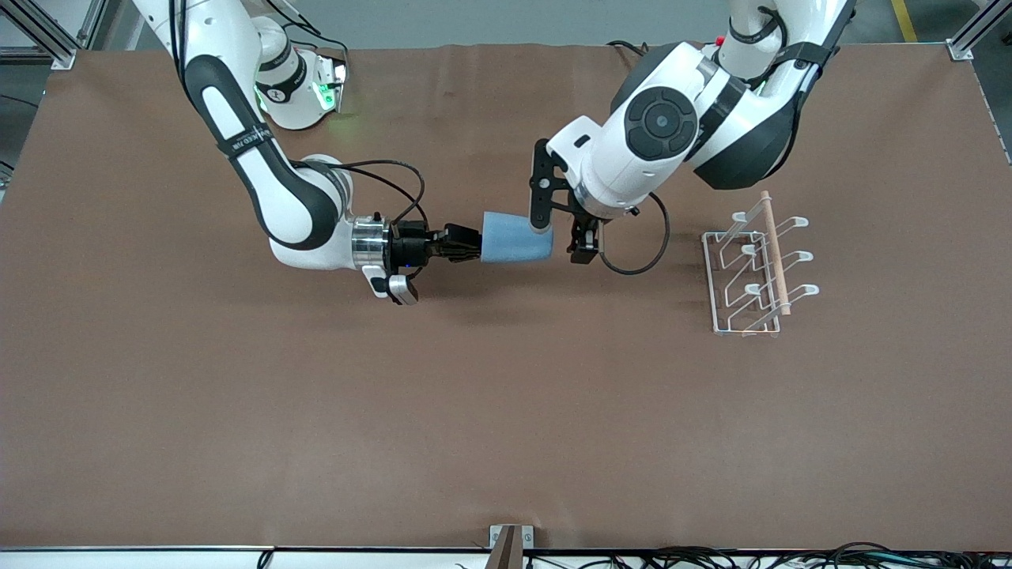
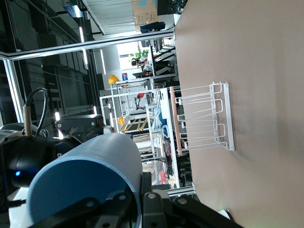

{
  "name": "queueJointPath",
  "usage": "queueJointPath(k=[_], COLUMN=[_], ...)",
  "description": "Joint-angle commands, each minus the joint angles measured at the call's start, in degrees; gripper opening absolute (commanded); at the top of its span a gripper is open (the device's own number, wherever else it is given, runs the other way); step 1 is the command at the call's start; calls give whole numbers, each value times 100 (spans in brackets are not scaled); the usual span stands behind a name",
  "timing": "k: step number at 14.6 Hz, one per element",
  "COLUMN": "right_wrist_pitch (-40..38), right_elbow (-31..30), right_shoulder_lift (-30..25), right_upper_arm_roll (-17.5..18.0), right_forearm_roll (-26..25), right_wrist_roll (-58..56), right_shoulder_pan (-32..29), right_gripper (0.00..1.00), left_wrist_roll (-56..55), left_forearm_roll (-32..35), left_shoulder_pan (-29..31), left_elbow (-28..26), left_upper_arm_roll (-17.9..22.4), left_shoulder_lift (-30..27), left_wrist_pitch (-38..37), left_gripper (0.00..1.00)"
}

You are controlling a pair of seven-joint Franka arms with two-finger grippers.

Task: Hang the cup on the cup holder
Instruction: 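Hold the cup with the right gripper while the left gripper reaches it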

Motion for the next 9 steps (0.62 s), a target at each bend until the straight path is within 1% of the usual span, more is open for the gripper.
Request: queueJointPath(k=[1,4,9], right_wrist_pitch=[-32,-32,-32], right_elbow=[-55,-64,-64], right_shoulder_lift=[-35,-35,-35], right_upper_arm_roll=[18,18,18], right_forearm_roll=[189,189,189], right_wrist_roll=[-131,-139,-139], right_shoulder_pan=[16,25,25], right_gripper=[0,1,1], left_wrist_roll=[49,31,-4], left_forearm_roll=[-10,7,60], left_shoulder_pan=[-101,-215,-215], left_elbow=[133,133,142], left_upper_arm_roll=[-34,-34,1], left_shoulder_lift=[141,247,283], left_wrist_pitch=[211,440,686], left_gripper=[100,100,100])
